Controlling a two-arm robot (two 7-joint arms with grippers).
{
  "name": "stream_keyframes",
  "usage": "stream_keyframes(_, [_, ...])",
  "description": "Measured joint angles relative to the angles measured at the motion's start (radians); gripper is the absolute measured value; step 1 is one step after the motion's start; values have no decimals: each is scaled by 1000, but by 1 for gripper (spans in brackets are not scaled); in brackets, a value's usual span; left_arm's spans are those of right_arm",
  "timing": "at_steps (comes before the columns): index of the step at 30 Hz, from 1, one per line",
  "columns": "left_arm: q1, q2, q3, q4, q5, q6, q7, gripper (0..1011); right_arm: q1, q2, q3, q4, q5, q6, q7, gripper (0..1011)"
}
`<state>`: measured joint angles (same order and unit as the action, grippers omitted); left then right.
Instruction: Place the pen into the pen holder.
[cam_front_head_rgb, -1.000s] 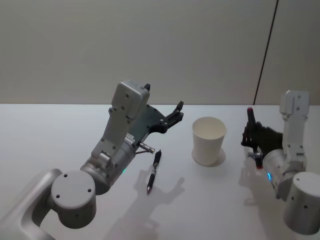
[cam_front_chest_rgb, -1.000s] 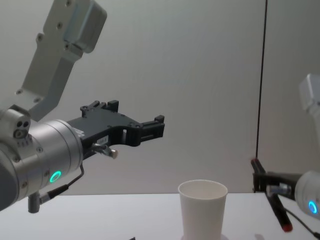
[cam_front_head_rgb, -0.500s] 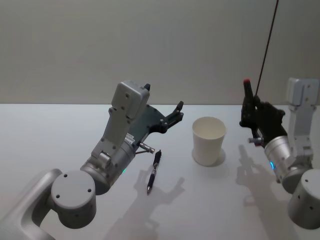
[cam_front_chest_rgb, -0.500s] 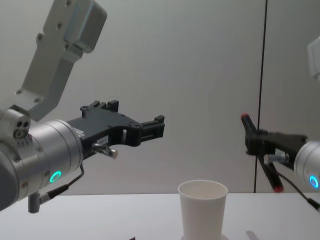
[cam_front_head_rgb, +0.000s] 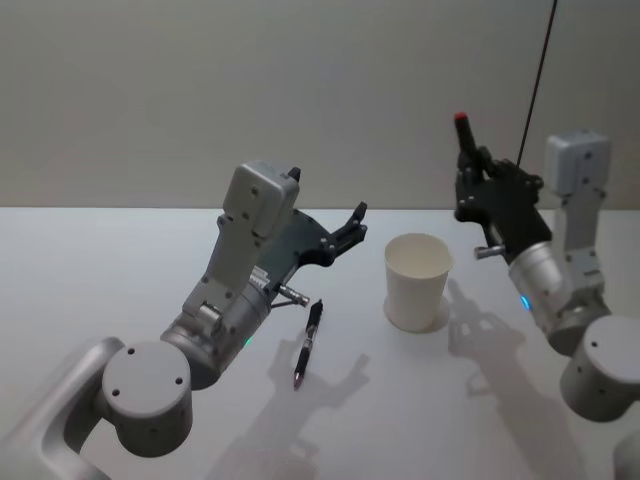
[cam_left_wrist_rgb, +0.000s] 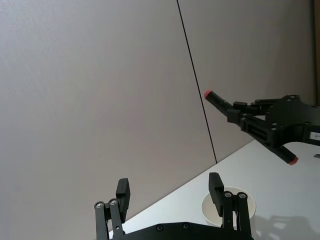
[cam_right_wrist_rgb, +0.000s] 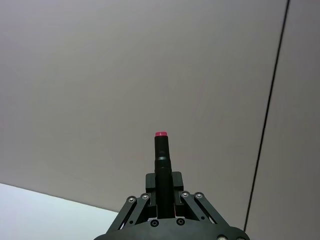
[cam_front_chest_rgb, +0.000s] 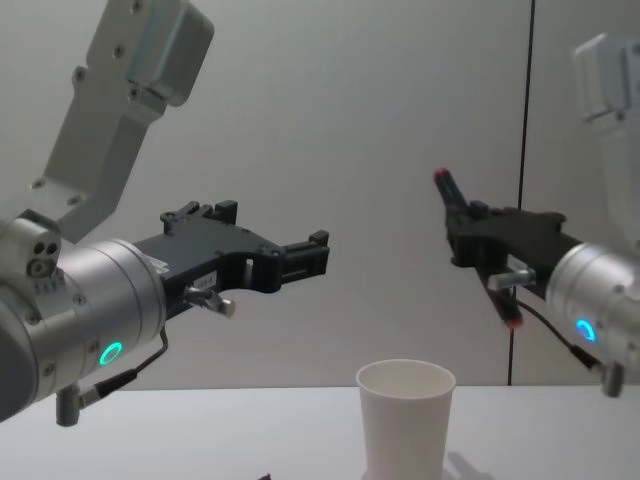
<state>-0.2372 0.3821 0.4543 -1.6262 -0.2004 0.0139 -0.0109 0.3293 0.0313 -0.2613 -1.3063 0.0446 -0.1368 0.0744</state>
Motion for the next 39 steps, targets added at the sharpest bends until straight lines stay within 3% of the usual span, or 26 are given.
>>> stream_keyframes(8, [0, 0, 0, 0, 0, 0, 0, 1004, 69, -22, -8, 112, -58, -79, 46, 173])
stream_keyframes(18, [0, 0, 0, 0, 0, 0, 0, 1004, 126, -42, -16, 224, -94, -140, 89, 173])
stream_keyframes(28, [0, 0, 0, 0, 0, 0, 0, 1004, 181, -62, -24, 346, -126, -195, 102, 173])
stream_keyframes(39, [0, 0, 0, 0, 0, 0, 0, 1004, 264, -92, -34, 527, -156, -265, 96, 173])
